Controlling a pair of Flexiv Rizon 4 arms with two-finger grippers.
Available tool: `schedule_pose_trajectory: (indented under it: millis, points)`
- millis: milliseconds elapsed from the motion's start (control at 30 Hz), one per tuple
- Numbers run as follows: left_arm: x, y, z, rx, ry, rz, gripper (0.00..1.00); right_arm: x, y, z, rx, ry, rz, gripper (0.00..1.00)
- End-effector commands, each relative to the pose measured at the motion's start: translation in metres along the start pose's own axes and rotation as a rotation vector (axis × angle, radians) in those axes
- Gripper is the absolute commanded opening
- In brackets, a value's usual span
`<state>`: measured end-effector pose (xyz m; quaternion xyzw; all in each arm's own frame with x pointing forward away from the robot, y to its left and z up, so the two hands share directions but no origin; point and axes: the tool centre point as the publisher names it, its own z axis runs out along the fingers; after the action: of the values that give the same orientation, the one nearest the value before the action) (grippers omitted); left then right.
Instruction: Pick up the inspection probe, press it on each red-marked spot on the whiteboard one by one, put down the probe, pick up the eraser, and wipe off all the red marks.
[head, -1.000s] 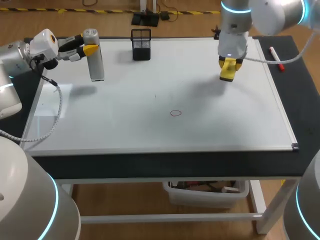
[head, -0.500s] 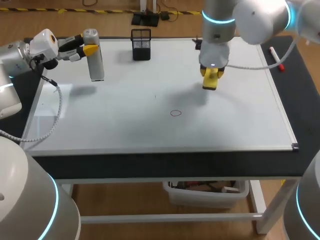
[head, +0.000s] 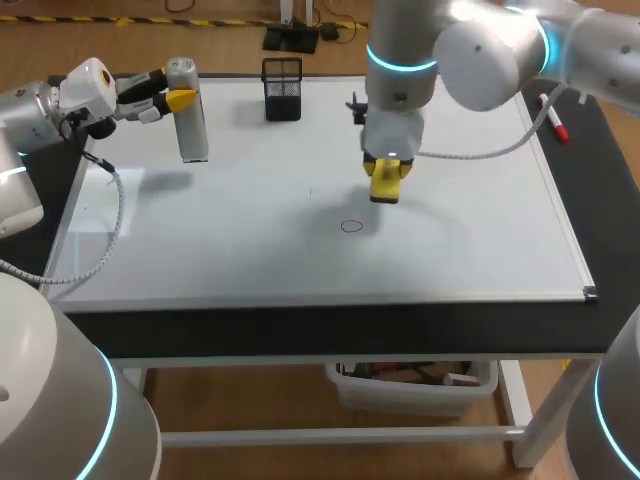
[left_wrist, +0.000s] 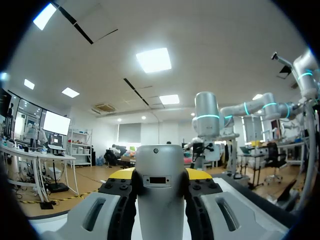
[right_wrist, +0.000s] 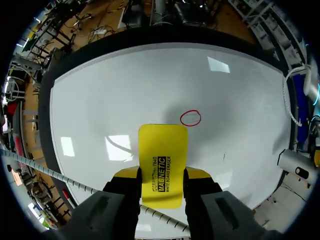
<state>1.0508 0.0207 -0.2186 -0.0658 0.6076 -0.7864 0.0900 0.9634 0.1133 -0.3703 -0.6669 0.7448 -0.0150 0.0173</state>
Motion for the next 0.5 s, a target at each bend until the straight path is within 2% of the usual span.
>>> schedule_pose_trajectory:
  millis: [33, 500]
  points:
    - [0.001, -0.001, 0.001, -0.001, -0.003, 0.002, 0.0, -0.015, 0.01, 0.001, 0.002, 0.012, -0.018, 0.0]
    - [0.001, -0.001, 0.001, -0.001, -0.003, 0.002, 0.0, -0.06, 0.041, 0.015, -0.013, 0.001, -0.103, 0.0]
